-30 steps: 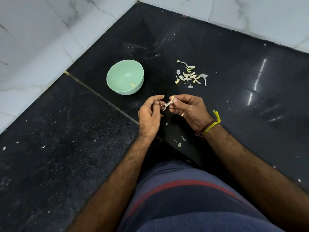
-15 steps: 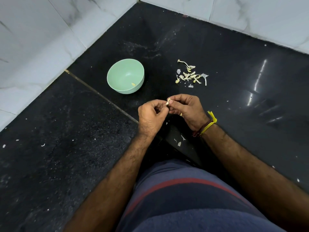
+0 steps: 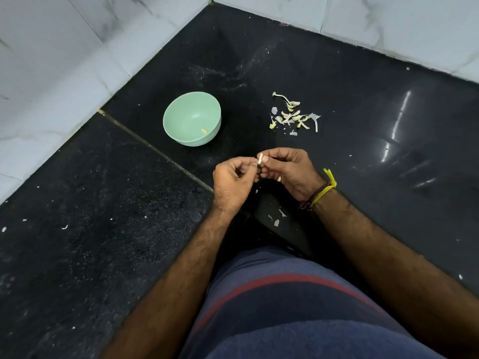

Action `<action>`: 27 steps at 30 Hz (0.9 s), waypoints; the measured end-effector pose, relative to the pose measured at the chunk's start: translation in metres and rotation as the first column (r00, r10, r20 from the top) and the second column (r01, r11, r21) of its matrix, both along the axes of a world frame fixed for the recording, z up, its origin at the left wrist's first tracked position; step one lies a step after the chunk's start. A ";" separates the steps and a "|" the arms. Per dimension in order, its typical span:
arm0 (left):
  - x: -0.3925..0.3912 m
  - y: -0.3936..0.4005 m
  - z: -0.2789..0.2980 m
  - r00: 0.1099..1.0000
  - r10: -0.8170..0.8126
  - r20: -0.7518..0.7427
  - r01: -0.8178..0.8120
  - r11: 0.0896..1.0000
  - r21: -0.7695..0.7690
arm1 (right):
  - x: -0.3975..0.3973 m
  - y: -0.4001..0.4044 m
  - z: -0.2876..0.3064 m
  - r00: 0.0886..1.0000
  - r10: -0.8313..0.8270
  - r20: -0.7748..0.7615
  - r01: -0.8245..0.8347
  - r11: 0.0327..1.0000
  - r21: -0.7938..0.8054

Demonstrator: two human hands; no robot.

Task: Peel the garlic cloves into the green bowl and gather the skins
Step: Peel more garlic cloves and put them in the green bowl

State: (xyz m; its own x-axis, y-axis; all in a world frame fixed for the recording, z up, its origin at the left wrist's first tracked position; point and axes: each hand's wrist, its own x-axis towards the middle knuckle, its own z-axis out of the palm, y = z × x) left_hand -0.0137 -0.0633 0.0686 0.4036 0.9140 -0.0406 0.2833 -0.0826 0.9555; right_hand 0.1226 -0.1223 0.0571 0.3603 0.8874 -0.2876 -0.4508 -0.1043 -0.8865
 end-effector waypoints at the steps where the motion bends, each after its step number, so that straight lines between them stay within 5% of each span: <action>1: -0.001 0.001 0.001 1.000 -0.007 -0.006 0.007 1.000 0.011 | 0.001 0.000 0.000 1.000 0.003 0.008 -0.003 1.000 -0.005; 20: -0.002 -0.006 -0.003 0.991 0.074 -0.110 -0.043 0.965 0.259 | -0.022 -0.006 -0.003 0.969 -0.137 0.205 0.136 0.991 0.017; 27: -0.006 -0.006 -0.003 0.998 0.064 -0.020 -0.060 0.985 0.163 | -0.025 -0.007 0.002 0.949 -0.163 0.270 0.162 0.986 0.028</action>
